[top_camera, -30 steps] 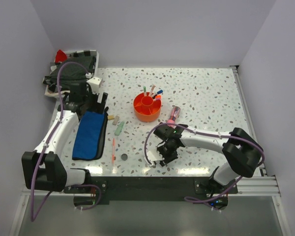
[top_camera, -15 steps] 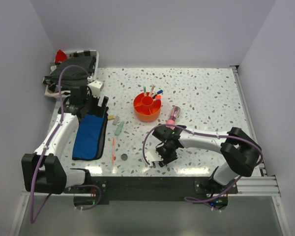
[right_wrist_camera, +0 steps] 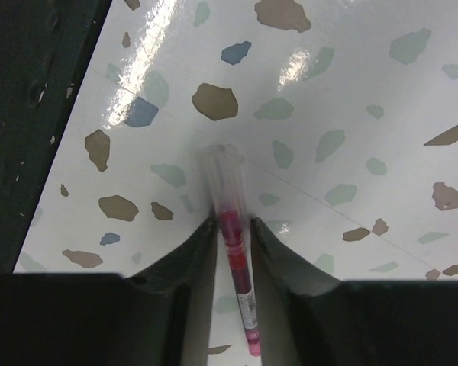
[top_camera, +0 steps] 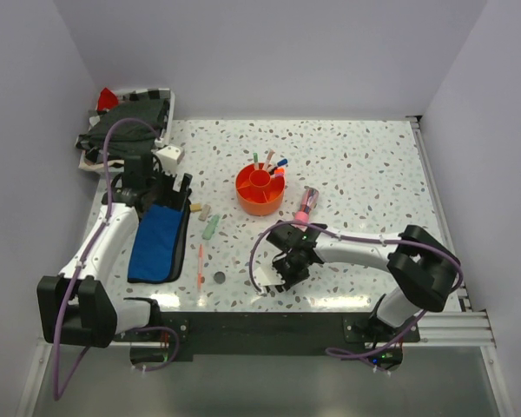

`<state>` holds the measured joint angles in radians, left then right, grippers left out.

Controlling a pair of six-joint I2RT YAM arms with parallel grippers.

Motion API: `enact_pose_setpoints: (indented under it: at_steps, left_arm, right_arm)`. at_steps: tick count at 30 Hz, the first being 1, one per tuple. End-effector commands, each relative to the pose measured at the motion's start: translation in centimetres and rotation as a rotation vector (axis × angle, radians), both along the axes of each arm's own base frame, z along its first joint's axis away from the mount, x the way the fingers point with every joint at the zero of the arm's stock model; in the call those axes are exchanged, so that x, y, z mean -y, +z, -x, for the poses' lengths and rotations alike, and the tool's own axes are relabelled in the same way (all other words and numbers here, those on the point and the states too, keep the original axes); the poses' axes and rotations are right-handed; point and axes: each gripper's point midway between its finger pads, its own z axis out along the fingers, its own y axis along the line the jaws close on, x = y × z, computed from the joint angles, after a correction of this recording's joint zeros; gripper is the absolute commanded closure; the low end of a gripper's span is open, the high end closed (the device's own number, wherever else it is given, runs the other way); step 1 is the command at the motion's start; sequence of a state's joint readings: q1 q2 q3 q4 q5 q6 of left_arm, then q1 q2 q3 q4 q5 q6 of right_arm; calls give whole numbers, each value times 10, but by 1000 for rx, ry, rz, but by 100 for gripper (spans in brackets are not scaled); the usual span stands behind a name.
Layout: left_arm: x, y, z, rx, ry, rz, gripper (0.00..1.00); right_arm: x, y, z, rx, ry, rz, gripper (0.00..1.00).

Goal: Sort the stationery into containers
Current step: Pick up the pen from the center of the board, then place the pen in the storage box.

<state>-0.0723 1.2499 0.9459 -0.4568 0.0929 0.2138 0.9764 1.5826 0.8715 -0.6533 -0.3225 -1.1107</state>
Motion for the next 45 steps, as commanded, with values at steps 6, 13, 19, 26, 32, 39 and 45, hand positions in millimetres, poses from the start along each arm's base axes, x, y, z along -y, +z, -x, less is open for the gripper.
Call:
enact_pose_setpoints:
  at_steps: [6,13,19,26,32,39,45]
  left_arm:
    - [3,19,-8,92,-31,8,0]
    - [36,41,-12,162,-156,150,0]
    - [54,57,-25,162,-225,220,1]
    - [51,81,-46,183,-287,140,1]
    - [51,56,-32,70,-350,102,1]
    - [55,38,-37,7,-348,136,1]
    - [54,34,-65,-1,-352,117,1]
  right_arm:
    - [11,-4,11,-1,-46,89,100]
    - [-51,140,-80,88,-328,-235,100]
    - [-50,229,-183,-31,-790,-713,100]
    - [-49,299,-227,169,-825,-1259,100]
    - [-45,328,-246,226,-878,-1478,100]
    - [-35,323,-251,308,-880,-1621,100]
    - [-39,298,-256,288,-938,-1639,100]
